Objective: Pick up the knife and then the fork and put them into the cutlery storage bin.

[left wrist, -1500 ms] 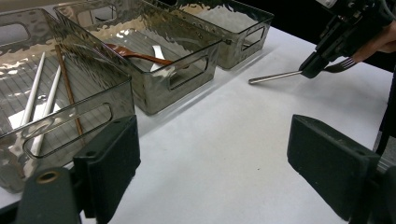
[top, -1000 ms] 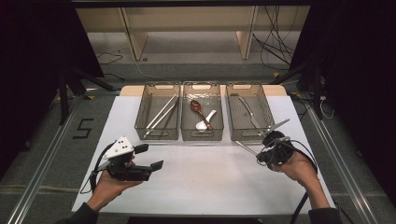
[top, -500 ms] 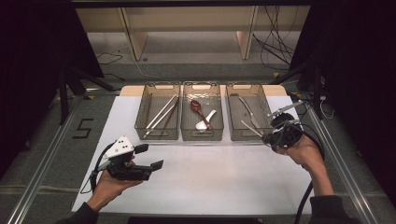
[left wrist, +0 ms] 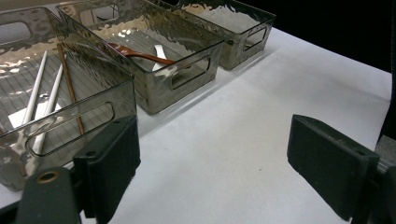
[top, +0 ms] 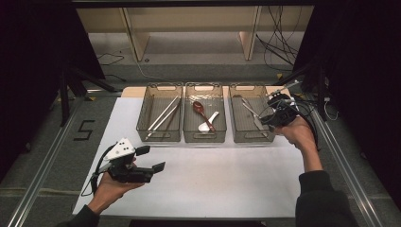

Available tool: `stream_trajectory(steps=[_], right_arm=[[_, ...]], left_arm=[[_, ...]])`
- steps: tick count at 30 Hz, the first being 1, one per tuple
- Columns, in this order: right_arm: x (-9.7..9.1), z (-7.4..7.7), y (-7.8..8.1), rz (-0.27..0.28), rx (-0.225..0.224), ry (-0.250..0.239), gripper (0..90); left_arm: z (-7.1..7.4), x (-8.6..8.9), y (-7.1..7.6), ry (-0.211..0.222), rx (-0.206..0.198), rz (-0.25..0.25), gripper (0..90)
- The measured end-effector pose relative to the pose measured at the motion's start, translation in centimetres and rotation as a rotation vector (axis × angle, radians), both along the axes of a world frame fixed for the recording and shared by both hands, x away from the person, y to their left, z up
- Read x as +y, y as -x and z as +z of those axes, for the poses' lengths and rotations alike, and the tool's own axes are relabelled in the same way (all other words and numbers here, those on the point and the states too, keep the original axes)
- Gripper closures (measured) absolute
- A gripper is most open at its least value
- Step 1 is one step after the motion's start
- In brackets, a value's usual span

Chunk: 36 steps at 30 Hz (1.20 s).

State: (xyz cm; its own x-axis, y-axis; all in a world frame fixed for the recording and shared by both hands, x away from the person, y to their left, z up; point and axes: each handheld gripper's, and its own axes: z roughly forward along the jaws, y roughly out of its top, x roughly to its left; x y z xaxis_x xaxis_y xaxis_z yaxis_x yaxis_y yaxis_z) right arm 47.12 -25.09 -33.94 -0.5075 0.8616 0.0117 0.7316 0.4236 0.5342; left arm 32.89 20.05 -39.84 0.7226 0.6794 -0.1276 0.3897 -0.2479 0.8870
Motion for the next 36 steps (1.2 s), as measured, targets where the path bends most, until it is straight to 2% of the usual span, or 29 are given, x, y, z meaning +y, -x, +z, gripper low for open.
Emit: stream_trajectory(steps=[8,16,36], right_arm=[[0.6,0.0,-2.9,-0.039,-0.004,0.004,85.0],[1.4,-0.3,-4.8,-0.066,-0.005,0.009,84.9],[2.4,-1.7,-6.9,-0.097,0.004,0.019,84.8]], left_arm=[[0.0,0.0,0.0,0.001,-0.001,-0.001,16.3],[0.0,0.1,0.0,0.002,-0.002,-0.001,16.3],[0.0,0.1,0.0,0.005,-0.001,-0.004,16.3]])
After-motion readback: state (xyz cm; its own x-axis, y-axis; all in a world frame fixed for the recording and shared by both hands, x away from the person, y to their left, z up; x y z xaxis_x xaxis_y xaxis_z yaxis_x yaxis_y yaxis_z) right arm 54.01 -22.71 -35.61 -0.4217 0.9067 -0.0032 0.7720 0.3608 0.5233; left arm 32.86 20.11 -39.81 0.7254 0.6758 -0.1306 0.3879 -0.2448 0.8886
